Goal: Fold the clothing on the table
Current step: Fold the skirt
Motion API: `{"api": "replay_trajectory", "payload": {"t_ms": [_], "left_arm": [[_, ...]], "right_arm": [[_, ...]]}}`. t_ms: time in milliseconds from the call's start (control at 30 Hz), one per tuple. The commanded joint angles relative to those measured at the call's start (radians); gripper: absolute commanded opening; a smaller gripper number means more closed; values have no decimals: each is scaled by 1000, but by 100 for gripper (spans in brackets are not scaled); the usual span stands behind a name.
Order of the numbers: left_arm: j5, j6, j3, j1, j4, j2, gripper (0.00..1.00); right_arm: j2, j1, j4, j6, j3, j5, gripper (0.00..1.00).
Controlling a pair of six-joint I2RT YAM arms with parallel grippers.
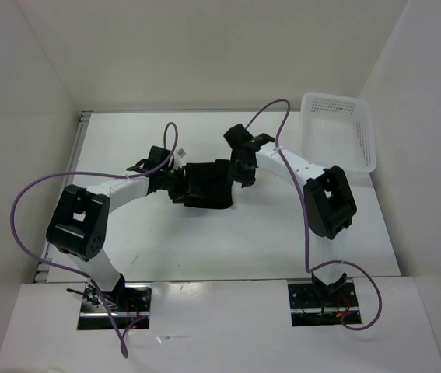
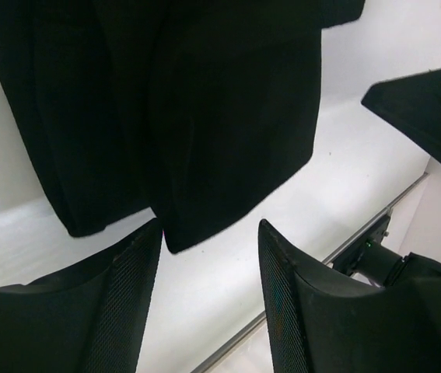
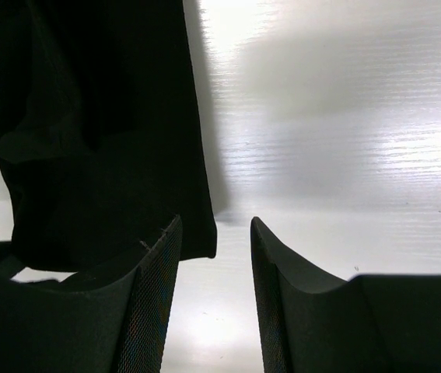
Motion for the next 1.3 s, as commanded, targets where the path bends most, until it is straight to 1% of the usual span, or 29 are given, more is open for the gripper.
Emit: {"api": "replay_trajectory", "payload": {"t_ms": [0,33,133,167,200,267,300,400,600,700,867,1000,1167,1267], "left_arm": [[12,-20,2,-1,73,37,60],[12,-30,2,-1,87,37,60],[2,-30,11,8,96,56,39],[2,-30,11,8,96,65,31],[-8,-30,21,8,96,74,18],[-8,-30,32,17,84,86,4],[-8,-19,43,17,84,87,0],[-8,-10,52,17,59,65,0],[-37,33,156,45,-62,10,0],[-46,44,175,63,-97,-13,0],[-87,53,166,72,-117,-33,0],[-87,53,128,82,-108,-24,0],[-136,53,106,82,-108,-15,0],[-156,53,106,91,-108,-25,0]], "right_arm": [[-70,-6,-21,-16,45,27,46],[-79,-6,-21,-17,45,27,46],[-90,-6,-21,-17,45,27,46],[-90,-6,-21,-17,45,27,46],[-99,-6,-21,-17,45,27,46],[-99,-15,-21,-17,45,27,46],[-99,-15,-21,-17,45,27,46],[-108,-15,-21,-17,45,27,46],[-108,-15,-1,-17,35,18,46],[-99,-15,10,-17,35,-1,46],[-90,-15,39,-17,26,-34,46],[-81,-15,79,-26,26,-106,43],[-49,-15,139,-26,28,-231,42],[-29,-15,139,-26,46,-240,42]]}}
